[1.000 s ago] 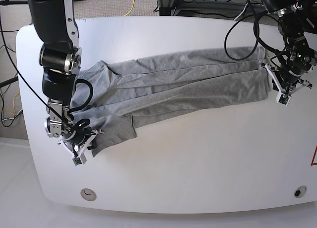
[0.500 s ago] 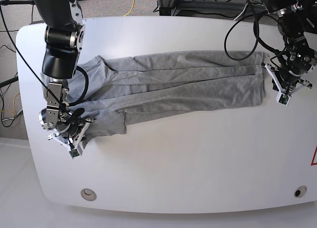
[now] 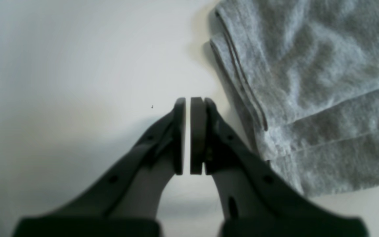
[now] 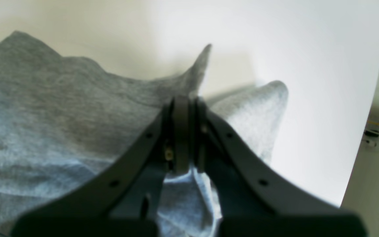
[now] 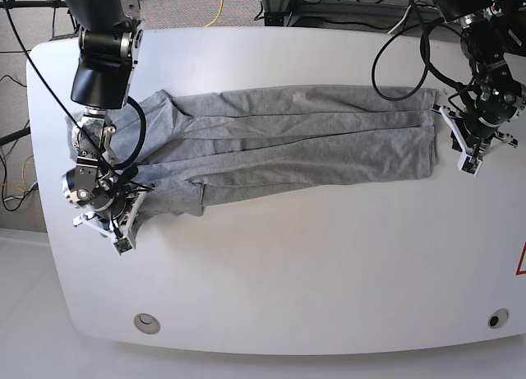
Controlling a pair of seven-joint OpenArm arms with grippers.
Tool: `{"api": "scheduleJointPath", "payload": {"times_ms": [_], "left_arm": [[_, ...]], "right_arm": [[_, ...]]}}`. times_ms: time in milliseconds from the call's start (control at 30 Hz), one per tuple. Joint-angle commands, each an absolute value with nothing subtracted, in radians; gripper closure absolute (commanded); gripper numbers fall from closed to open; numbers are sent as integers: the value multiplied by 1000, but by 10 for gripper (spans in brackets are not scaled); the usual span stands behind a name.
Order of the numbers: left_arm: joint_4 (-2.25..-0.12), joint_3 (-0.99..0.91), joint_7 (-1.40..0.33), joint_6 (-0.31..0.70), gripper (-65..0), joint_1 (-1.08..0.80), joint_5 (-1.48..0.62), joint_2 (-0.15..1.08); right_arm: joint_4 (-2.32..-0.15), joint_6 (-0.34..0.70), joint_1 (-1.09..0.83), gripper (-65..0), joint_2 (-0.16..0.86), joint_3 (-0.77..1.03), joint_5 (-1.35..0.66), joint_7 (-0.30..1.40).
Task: Fold the T-shirt properly
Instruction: 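Pull the shirt end with the right gripper to flatten the strip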
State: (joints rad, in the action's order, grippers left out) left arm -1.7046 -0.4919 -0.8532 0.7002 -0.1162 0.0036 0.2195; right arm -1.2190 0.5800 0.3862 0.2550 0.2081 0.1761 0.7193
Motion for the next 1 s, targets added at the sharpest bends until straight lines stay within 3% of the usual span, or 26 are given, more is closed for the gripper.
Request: {"api": "scheduleJointPath", "payload": {"times_ms": [0,967], "left_arm": [[-1721,-495,-845,698,-17,-104,-2,232],[-1719,-493,-845,698,-17,-104,-4,232]], "right_arm": [[-1245,578,400,0,271,211,168,716],[-1357,573,277,0,305,211,170,808]]}}
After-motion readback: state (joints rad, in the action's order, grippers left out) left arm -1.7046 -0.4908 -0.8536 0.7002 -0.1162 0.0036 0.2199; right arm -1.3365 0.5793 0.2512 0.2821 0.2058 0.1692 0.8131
